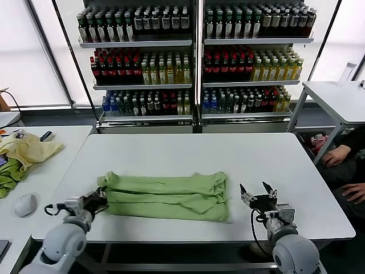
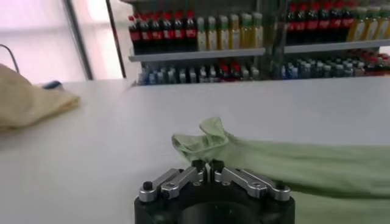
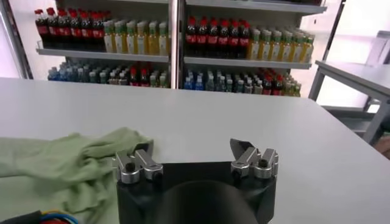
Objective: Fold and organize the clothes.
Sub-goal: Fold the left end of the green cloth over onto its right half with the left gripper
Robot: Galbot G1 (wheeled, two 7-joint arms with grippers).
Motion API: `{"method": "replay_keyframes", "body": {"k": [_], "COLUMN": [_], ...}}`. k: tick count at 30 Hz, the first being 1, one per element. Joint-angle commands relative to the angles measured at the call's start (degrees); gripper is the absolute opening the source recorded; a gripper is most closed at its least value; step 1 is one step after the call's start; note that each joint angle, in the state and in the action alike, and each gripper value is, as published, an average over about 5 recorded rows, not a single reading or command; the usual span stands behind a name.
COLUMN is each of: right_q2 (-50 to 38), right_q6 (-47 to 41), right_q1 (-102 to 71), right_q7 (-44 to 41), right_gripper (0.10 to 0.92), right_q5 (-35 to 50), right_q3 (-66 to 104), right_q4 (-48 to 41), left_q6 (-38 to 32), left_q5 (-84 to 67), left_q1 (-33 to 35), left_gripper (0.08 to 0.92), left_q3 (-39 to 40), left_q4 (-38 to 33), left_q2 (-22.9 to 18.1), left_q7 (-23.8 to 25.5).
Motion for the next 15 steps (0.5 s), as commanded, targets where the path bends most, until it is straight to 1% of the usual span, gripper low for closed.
{"method": "replay_keyframes", "body": {"k": [1, 4, 7, 11, 15], "right_q2": [-0.13, -0.27, -0.35, -0.36, -0.25], "right_q6": [0.03, 0.11, 0.16, 0.23, 0.26], "right_q1": [0.39, 0.40, 0.46, 0.76, 1.26], "right_q7": [-0.04, -0.09, -0.13, -0.19, -0.21], "right_gripper": [0.823, 0.823, 0.823, 0.823, 0.823], "right_q5": [0.28, 0.36, 0.39, 0.36, 0.32], "right_q3": [-0.03, -0.01, -0.06, -0.39, -0.82], "right_q4": [-0.04, -0.12, -0.21, -0.42, -0.81], "left_q6": [0.57, 1.40, 1.97, 2.10, 1.85], "left_q5": [-12.03, -24.45, -34.06, -40.99, -41.63], "left_q1": [-1.64, -2.02, -1.59, -1.36, -2.27], "left_gripper": [0.127, 0.127, 0.127, 0.127, 0.127], "left_q3": [-12.81, -14.48, -13.99, -9.37, -3.10], "left_q4": [-1.88, -4.58, -8.93, -14.07, -15.31], "left_q2": [8.23, 7.19, 4.70, 0.68, -3.52], "left_q7": [1.82, 2.17, 2.87, 3.86, 3.88]}}
